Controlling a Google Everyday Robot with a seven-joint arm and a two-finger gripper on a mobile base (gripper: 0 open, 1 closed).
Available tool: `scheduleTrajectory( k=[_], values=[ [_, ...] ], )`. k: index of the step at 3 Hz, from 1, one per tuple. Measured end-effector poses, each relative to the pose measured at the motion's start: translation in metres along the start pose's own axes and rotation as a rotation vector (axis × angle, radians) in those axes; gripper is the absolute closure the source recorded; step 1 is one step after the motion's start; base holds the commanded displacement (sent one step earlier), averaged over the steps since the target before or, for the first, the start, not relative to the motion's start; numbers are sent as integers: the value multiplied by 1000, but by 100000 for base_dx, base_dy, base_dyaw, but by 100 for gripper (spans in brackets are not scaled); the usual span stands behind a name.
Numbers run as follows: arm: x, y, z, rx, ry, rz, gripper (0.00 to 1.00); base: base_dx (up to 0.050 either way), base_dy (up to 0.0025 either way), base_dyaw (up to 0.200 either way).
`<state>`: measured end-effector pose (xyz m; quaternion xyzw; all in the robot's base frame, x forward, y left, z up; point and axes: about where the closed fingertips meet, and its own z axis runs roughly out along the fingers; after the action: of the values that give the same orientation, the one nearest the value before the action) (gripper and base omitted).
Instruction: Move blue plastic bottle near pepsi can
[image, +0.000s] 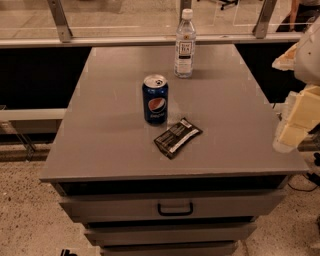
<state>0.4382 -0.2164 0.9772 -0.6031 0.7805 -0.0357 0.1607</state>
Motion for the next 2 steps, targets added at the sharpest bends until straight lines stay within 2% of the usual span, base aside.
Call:
scheduleTrajectory(
  k=[2],
  values=[
    [0,0,0,0,0,0,0,2047,-57,-5717]
  ],
)
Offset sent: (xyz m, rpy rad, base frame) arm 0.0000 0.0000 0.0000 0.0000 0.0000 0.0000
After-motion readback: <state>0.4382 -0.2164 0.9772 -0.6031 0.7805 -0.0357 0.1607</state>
